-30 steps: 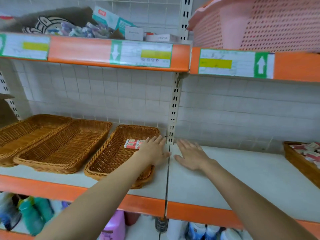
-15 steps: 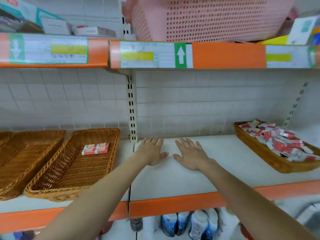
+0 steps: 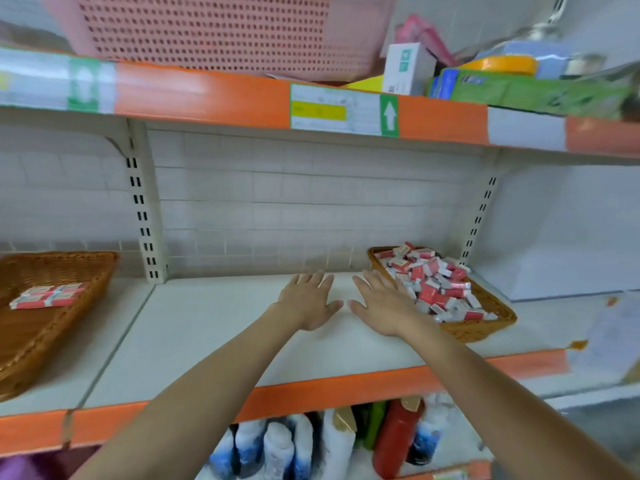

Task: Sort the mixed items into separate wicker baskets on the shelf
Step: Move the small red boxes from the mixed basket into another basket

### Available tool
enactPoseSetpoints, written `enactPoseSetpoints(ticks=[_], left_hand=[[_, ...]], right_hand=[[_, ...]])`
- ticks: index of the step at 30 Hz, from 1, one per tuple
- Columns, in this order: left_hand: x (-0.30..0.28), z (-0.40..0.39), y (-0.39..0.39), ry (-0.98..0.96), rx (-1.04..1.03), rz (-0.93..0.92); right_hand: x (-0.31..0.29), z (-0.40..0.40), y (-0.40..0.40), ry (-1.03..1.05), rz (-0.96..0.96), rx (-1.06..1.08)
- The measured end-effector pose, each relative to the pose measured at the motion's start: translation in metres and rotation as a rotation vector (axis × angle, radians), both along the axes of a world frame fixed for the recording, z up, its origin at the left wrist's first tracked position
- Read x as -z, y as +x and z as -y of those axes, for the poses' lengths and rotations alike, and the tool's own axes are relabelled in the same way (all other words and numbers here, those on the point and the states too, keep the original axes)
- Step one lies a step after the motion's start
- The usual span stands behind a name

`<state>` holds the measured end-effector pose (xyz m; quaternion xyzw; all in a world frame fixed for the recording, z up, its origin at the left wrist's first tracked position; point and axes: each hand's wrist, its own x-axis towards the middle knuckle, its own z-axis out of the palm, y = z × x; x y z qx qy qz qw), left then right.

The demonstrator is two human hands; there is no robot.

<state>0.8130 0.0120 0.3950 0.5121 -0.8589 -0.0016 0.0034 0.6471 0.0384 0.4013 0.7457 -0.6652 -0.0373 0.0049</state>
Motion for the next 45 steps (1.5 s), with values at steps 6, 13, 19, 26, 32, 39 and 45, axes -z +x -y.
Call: enactPoseSetpoints(ticks=[6, 13, 19, 26, 32, 39, 45], left_hand=[[-0.014, 0.007, -0.067, -0.032, 0.107, -0.002], [-0.024, 0.027, -0.132, -0.035, 0.289, -0.09], [-0.013, 0.043, -0.168, -0.077, 0.396, -0.105], [-0.003, 0.054, -0.18, -0.124, 0.418, -0.183], [-0.006, 0.043, -0.182, -0.166, 0.44, -0.382], [-0.019, 0.025, -0.16, -0.084, 0.218, -0.759], [-0.008, 0.011, -0.1, -0.057, -0.007, -0.782]], right_hand=[[-0.004, 0.0, -0.06, -0.065, 0.01, 0.049], [-0.01, -0.002, -0.12, -0.157, 0.039, 0.153], [-0.011, 0.004, -0.156, -0.123, 0.038, 0.255], [-0.005, 0.014, -0.166, -0.104, -0.004, 0.262], [-0.003, 0.013, -0.164, -0.231, -0.025, 0.252], [-0.003, 0.004, -0.141, -0.393, 0.085, 0.104], [0.002, -0.002, -0.093, -0.374, 0.228, -0.067]])
